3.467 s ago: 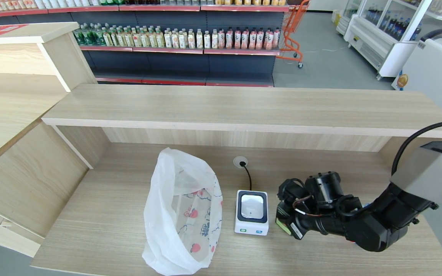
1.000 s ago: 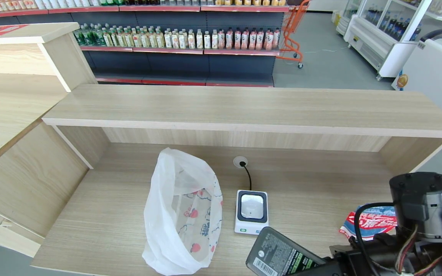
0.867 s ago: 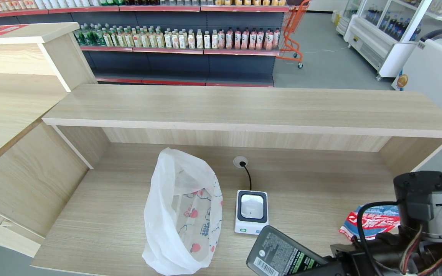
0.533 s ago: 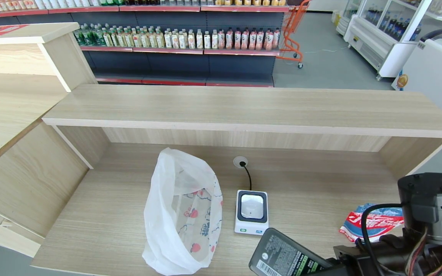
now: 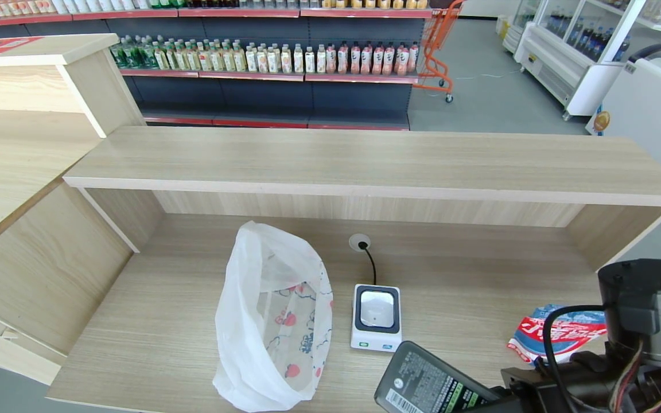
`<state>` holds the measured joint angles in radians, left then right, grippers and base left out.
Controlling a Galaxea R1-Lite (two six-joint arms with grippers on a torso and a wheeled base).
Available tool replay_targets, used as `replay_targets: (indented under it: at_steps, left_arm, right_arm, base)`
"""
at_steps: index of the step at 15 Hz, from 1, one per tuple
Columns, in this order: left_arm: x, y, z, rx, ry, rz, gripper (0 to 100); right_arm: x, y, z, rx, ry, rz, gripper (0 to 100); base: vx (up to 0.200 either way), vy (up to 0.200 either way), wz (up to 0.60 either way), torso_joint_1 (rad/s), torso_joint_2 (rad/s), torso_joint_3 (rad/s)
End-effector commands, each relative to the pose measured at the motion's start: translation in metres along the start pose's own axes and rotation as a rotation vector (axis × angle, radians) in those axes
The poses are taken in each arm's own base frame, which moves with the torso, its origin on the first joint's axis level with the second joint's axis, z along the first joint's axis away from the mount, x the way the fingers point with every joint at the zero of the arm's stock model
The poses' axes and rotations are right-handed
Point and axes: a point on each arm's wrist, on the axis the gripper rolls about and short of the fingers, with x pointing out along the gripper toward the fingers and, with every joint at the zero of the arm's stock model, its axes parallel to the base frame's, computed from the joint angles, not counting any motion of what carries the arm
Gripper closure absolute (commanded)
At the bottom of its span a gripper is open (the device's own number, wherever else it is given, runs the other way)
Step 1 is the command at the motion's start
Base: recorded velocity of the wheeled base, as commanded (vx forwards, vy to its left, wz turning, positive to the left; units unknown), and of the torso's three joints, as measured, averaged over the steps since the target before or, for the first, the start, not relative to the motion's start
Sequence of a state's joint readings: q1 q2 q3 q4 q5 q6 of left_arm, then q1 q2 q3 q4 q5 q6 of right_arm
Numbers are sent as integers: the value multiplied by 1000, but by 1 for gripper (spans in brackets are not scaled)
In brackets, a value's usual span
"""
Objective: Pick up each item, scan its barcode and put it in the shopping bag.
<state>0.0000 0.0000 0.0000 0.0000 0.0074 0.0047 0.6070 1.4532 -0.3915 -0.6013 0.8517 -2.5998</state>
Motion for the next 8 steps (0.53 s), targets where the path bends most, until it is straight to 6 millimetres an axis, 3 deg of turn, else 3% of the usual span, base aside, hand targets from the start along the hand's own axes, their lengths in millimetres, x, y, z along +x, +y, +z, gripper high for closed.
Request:
replay_targets:
  at_steps: [1, 8]
  left_arm:
    - [0, 0, 0, 1, 2, 0, 0]
    - [0, 0, 0, 0, 2, 0, 0]
  right_arm:
    - [0, 0, 0, 0, 1, 1, 100]
    - [-4, 1, 1, 56, -9, 22, 100]
  base:
    - [0, 0, 0, 0, 0, 0]
    - [0, 0, 0, 0, 0, 0]
